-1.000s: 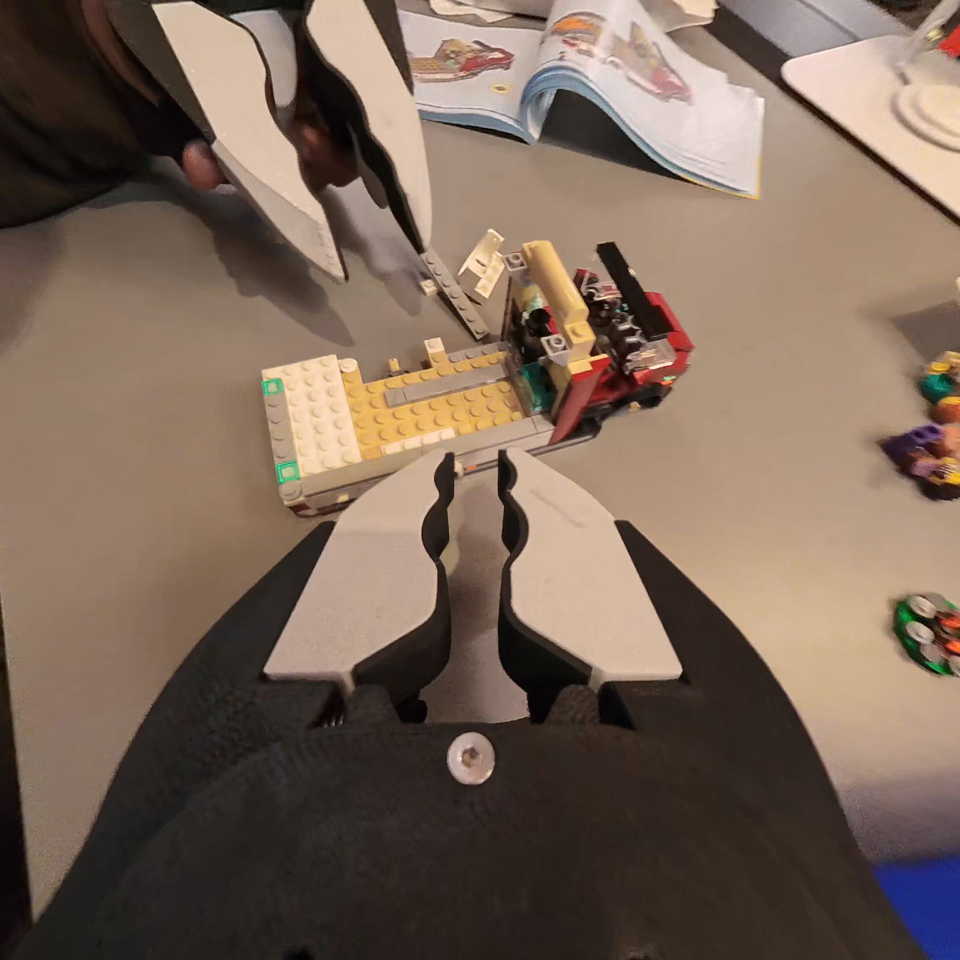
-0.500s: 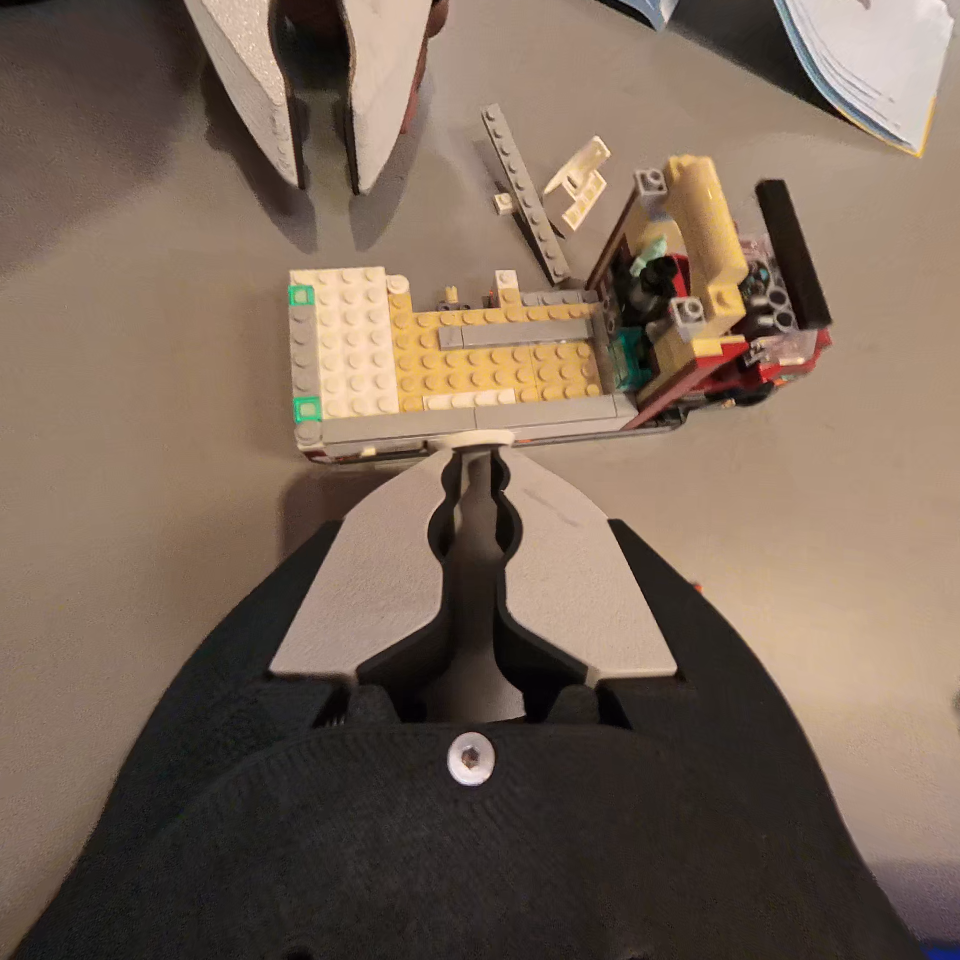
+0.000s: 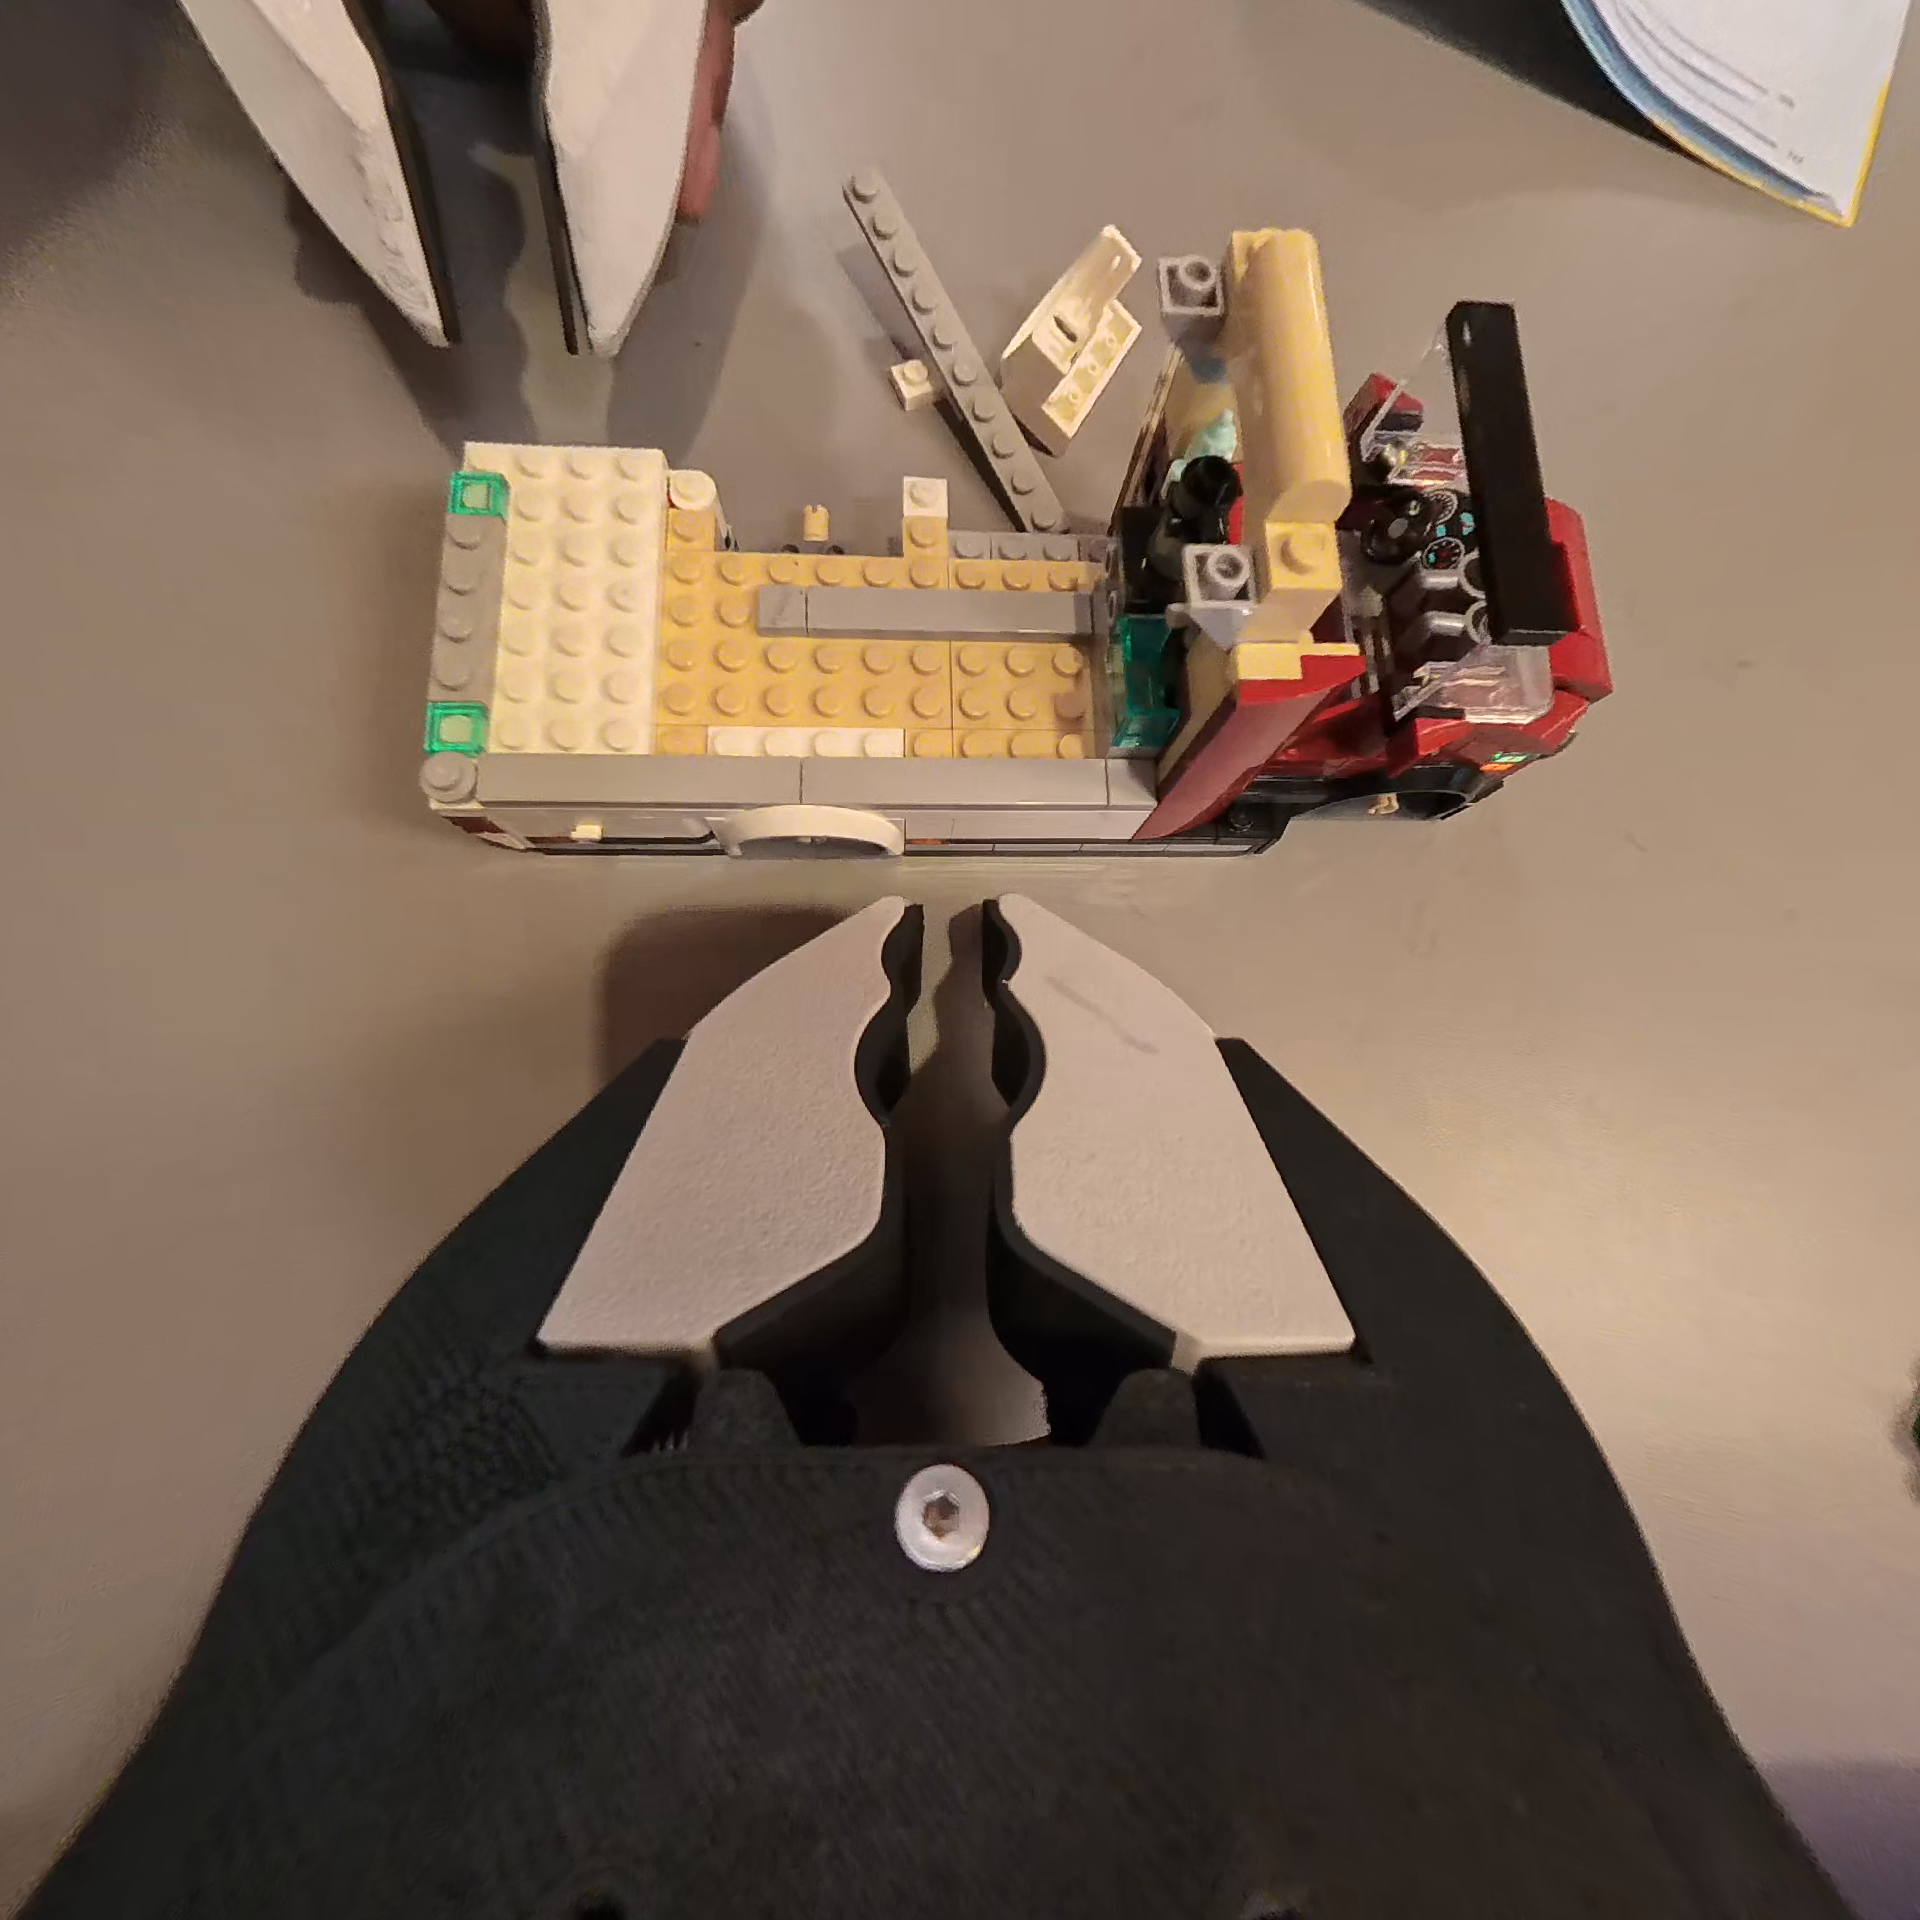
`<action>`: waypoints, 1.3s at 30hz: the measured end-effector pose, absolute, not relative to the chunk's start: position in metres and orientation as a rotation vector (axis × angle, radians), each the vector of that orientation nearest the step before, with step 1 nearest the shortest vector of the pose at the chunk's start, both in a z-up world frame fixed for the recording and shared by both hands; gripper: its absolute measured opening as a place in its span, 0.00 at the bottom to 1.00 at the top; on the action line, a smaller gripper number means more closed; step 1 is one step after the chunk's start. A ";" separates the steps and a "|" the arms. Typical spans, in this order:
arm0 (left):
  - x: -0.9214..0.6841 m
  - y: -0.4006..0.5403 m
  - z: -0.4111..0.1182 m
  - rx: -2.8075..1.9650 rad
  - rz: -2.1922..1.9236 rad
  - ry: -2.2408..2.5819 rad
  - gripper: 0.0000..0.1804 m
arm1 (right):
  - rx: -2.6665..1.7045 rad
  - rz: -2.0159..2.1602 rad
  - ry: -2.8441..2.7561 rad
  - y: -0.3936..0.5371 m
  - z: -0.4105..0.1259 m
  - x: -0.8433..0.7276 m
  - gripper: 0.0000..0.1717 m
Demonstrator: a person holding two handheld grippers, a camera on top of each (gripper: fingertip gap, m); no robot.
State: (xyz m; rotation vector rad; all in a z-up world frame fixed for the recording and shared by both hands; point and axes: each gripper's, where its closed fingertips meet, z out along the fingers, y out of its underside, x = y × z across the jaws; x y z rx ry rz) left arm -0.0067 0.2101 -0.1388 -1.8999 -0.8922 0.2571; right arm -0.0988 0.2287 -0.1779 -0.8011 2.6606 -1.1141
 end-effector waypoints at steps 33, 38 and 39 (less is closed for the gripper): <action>-0.016 0.202 -0.141 -1.835 0.227 -1.017 0.08 | -0.720 -1.059 2.639 0.226 -0.180 -0.101 0.04; -0.033 0.162 -0.050 -1.134 0.305 -1.002 0.09 | -0.716 -1.060 2.641 0.226 -0.180 -0.102 0.04; -0.032 0.139 -0.028 -0.904 0.316 -1.008 0.09 | -0.714 -1.060 2.641 0.225 -0.180 -0.102 0.04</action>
